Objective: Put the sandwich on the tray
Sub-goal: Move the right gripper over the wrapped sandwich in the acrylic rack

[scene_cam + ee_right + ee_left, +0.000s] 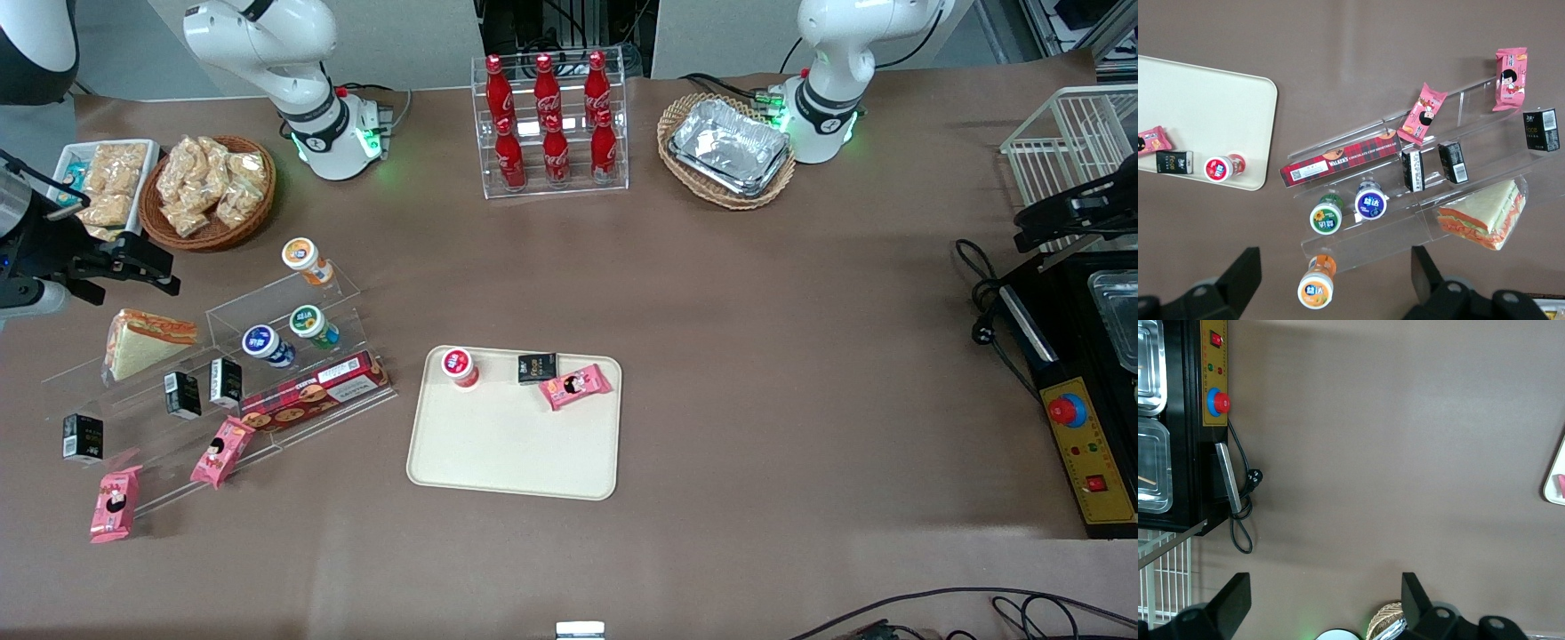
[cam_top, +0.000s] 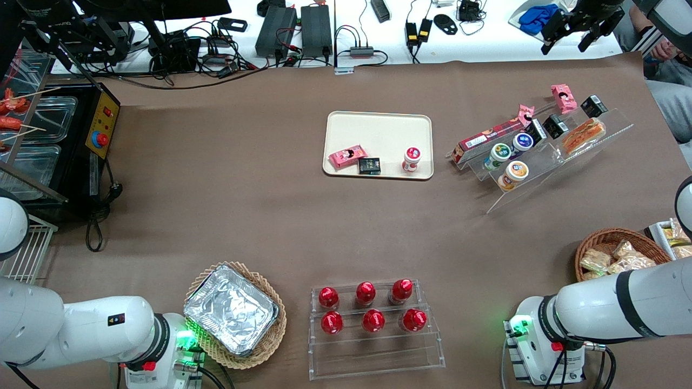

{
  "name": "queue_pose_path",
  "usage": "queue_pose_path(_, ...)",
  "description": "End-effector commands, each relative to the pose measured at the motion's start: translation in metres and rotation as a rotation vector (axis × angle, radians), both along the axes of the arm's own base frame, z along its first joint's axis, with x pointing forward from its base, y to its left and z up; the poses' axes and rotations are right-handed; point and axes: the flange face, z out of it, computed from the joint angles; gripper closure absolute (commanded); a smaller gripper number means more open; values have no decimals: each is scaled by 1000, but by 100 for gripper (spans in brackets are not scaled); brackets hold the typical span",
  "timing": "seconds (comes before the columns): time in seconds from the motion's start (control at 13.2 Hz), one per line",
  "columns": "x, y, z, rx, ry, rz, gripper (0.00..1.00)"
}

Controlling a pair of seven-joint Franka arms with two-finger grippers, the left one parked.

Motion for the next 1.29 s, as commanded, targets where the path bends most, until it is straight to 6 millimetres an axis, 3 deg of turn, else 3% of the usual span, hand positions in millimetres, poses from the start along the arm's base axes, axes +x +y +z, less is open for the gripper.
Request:
queue_pose_path(0.0,4,1,3,-12,-20,-1,0)
queue_pose_path(0.53,1,-10,1,-20,-6,-78,0)
queue_pose_path(0.91,-14,-54,-5,-32,100,-474,0)
queue_pose_path(0.98,-20,-74,-6,-33,126,-572,0)
queue_pose_path(1.21,-33,-109,-4,-29,166,-809,0)
